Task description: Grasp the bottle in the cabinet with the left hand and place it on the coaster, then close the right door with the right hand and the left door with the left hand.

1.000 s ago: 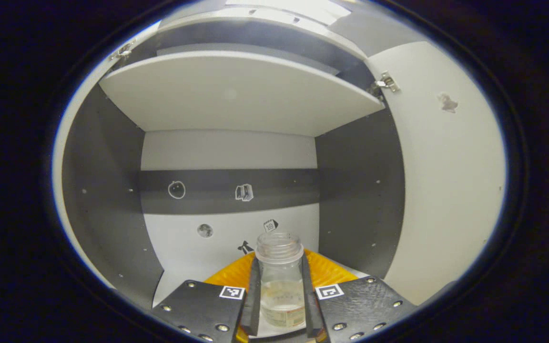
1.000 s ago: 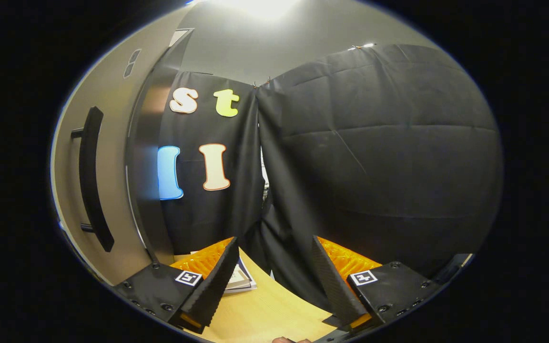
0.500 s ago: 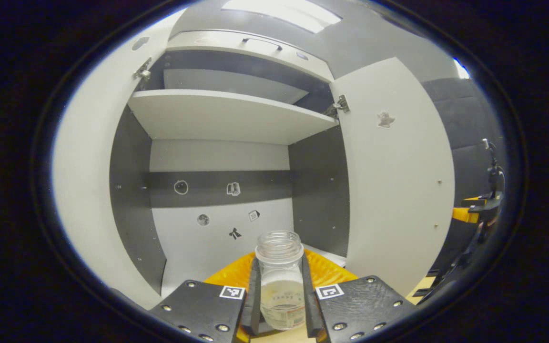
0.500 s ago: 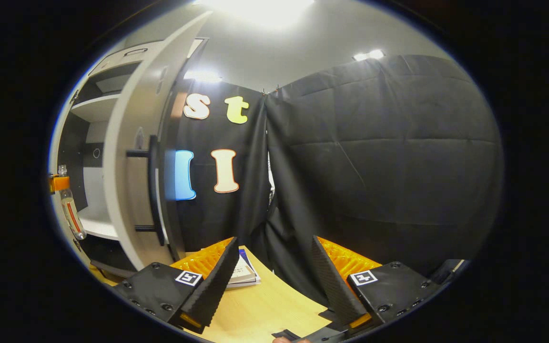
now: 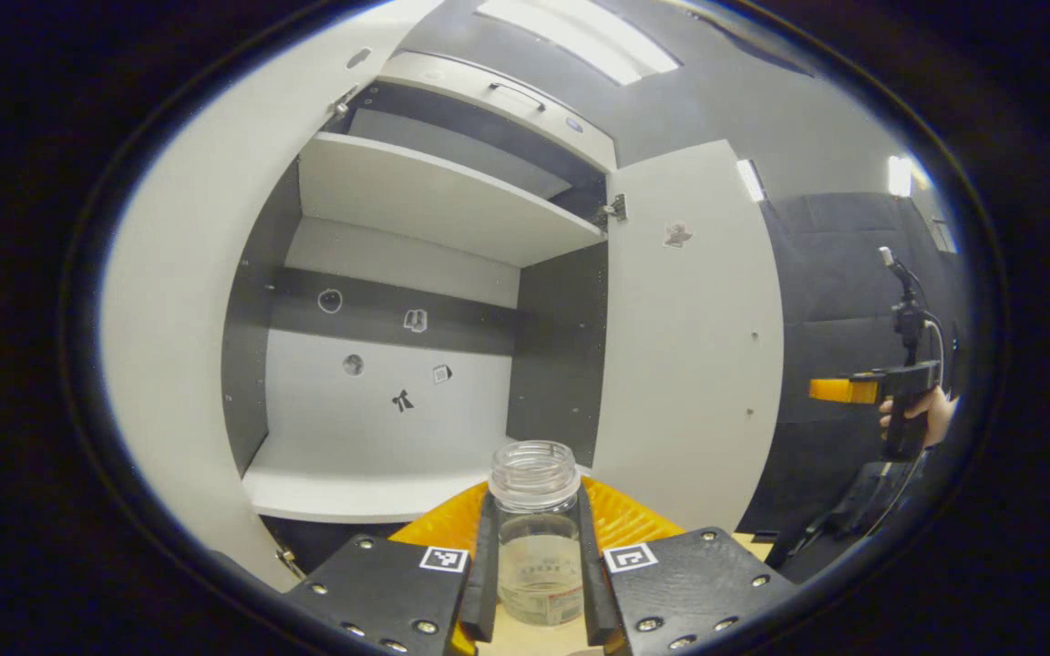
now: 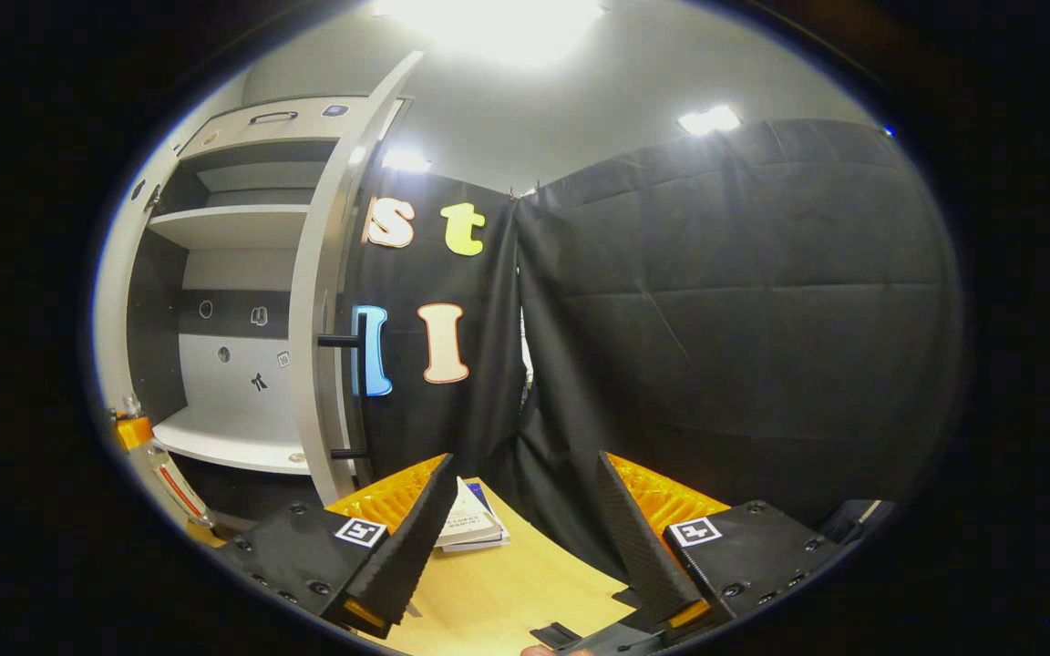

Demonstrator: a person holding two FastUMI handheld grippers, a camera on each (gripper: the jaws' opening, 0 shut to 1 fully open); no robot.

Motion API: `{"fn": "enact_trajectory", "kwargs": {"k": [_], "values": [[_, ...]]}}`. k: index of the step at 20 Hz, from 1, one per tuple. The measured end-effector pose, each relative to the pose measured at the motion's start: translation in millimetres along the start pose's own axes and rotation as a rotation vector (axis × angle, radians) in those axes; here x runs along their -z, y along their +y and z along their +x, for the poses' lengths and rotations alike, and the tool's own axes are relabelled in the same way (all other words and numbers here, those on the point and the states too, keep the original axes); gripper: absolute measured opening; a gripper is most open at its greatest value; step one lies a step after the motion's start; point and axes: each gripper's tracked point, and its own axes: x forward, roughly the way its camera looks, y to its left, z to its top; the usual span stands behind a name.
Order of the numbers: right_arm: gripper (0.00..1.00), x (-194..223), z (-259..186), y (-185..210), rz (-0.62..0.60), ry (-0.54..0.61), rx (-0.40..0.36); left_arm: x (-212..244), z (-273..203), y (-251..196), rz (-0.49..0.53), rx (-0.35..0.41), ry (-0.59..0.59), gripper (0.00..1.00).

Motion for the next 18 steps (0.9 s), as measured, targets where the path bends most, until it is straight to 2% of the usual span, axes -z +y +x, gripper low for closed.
{"fn": "enact_trajectory", "kwargs": {"k": [4,6,7,8,9,10,11,15,16,17,18], "values": [[0.94,0.7,18.2,-5.1,0.086,0.016,-0.048,42.9,-8.8,-19.5,-0.010,-0.017,0.023,0.39],[0.96,2.6,29.7,-13.0,0.104,0.016,-0.068,66.6,-7.8,-23.2,-0.008,-0.054,0.044,0.39],[0.96,5.2,36.1,-18.6,0.102,0.021,-0.072,79.8,-7.5,-25.1,-0.008,-0.078,0.059,0.39],[0.96,6.3,41.6,-23.2,0.098,0.024,-0.078,93.6,-8.4,-25.8,-0.008,-0.111,0.073,0.35],[0.97,6.8,47.5,-24.5,0.092,0.024,-0.090,105.9,-9.2,-26.0,-0.009,-0.146,0.084,0.39],[0.94,8.5,53.9,-26.2,0.085,0.029,-0.100,118.8,-10.5,-26.1,-0.009,-0.186,0.098,0.35],[0.96,13.2,58.9,-28.2,0.080,0.040,-0.112,133.4,-12.1,-24.9,-0.007,-0.231,0.116,0.39],[0.96,23.1,76.0,-29.8,0.078,0.064,-0.162,192.1,-21.3,-28.4,-0.034,-0.361,0.184,0.45],[0.97,26.2,80.9,-28.4,0.072,0.073,-0.175,204.2,-23.1,-29.6,-0.035,-0.385,0.203,0.39],[0.97,30.5,85.1,-27.8,0.067,0.085,-0.187,215.9,-24.9,-29.9,-0.032,-0.409,0.220,0.39],[0.97,35.8,86.6,-29.7,0.063,0.097,-0.195,227.8,-24.1,-29.5,-0.026,-0.431,0.237,0.47]]}}
